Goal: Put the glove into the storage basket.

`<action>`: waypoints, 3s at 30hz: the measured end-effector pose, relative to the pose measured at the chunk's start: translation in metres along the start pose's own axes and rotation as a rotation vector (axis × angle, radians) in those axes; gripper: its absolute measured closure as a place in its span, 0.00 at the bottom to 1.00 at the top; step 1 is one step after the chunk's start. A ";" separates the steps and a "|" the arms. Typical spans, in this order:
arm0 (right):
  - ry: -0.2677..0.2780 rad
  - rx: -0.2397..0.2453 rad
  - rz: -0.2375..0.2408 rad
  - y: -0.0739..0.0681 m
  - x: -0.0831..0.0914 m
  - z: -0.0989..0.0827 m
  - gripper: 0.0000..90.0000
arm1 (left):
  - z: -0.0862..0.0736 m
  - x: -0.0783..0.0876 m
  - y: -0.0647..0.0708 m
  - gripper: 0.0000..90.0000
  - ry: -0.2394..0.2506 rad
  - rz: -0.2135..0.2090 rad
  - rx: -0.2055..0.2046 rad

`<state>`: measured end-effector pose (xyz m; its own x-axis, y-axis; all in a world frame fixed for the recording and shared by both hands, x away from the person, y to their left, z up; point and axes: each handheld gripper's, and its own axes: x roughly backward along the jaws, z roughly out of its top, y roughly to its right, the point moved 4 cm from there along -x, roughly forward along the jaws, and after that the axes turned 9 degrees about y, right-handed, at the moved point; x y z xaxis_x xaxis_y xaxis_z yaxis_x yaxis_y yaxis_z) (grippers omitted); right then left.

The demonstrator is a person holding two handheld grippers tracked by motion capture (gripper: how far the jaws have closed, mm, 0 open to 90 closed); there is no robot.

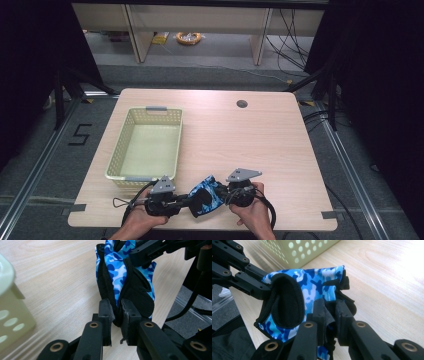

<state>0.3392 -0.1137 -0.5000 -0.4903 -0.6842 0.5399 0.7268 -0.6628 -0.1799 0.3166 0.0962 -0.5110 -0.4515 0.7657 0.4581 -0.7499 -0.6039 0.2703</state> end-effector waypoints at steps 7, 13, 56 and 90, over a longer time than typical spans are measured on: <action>0.025 0.032 0.013 -0.005 -0.002 0.017 0.90 | 0.009 0.014 -0.007 0.88 0.031 0.005 0.005; 0.045 0.053 0.036 -0.012 -0.001 0.035 0.90 | 0.019 0.027 -0.011 0.87 0.048 0.009 0.012; 0.027 0.134 0.152 -0.031 -0.058 0.163 0.90 | 0.077 0.106 -0.077 0.87 0.126 0.150 0.052; -0.202 0.141 0.145 -0.037 -0.178 0.156 0.90 | 0.032 0.106 -0.145 0.86 -0.006 0.238 0.169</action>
<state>0.4747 0.0796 -0.4615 -0.2806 -0.6849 0.6725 0.8491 -0.5038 -0.1587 0.3930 0.2581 -0.4747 -0.6023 0.5969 0.5301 -0.5315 -0.7953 0.2916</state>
